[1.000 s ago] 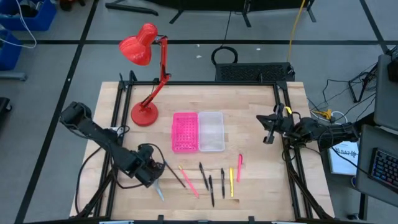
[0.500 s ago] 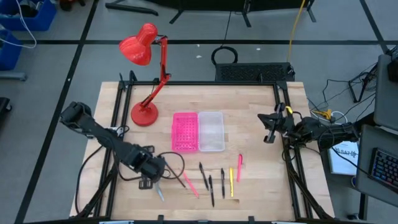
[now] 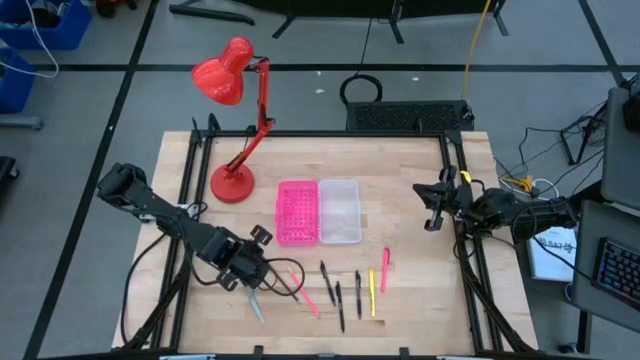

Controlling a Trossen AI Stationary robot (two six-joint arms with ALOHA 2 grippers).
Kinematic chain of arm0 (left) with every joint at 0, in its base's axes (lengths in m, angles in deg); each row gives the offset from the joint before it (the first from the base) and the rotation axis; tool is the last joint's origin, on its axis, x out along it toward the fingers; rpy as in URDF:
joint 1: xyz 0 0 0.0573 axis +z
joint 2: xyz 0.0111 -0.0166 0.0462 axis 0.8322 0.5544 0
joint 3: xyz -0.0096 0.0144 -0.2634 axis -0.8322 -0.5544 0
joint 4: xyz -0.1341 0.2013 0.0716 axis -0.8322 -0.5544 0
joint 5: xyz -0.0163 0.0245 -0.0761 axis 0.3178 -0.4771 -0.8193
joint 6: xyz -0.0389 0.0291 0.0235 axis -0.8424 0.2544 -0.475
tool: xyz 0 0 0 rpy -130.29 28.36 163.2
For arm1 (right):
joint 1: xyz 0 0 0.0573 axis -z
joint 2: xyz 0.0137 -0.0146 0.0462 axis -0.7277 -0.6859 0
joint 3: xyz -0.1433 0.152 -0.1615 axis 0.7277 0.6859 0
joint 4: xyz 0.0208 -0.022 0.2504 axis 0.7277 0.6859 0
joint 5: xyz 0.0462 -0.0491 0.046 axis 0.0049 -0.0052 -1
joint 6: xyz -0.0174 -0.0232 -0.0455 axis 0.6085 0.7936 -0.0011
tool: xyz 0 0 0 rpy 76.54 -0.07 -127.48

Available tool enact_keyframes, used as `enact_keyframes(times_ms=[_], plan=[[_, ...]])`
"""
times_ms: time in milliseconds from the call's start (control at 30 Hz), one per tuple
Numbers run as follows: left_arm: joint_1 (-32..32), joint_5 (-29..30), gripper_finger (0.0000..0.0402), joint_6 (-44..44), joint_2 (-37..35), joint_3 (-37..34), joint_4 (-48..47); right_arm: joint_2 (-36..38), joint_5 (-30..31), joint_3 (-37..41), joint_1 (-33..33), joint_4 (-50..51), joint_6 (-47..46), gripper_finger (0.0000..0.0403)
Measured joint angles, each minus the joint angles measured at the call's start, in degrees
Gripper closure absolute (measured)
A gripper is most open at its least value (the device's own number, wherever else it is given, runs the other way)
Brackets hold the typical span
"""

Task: Pick & place school supplies into a supply box
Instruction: Put the black scissors into the supply box

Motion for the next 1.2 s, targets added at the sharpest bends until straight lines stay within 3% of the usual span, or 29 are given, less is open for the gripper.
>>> enact_keyframes(times_ms=[233,400,600,900,1200], plan=[[-1.1,-2.7,0.0184,8.1,0.0,-2.3,-0.8,-0.1,0.0,0.0,0.0,1.1,-3.4,0.0403],[-3.1,-3.2,0.0147,15.2,0.0,-6.8,1.1,-1.2,-0.1,0.0,0.0,1.5,-5.4,0.0403],[-4.4,-2.7,0.0146,16.2,0.0,-9.6,3.3,-2.0,-0.1,0.0,0.0,1.4,-8.0,0.0403],[-4.4,-3.1,0.0179,24.4,0.0,-12.0,11.9,-4.7,-0.2,0.0,-0.1,3.2,-11.6,0.0403],[-4.4,-3.0,0.0186,26.2,0.0,-12.5,11.9,-6.7,-0.2,0.0,-0.1,3.0,-13.4,0.0403]])
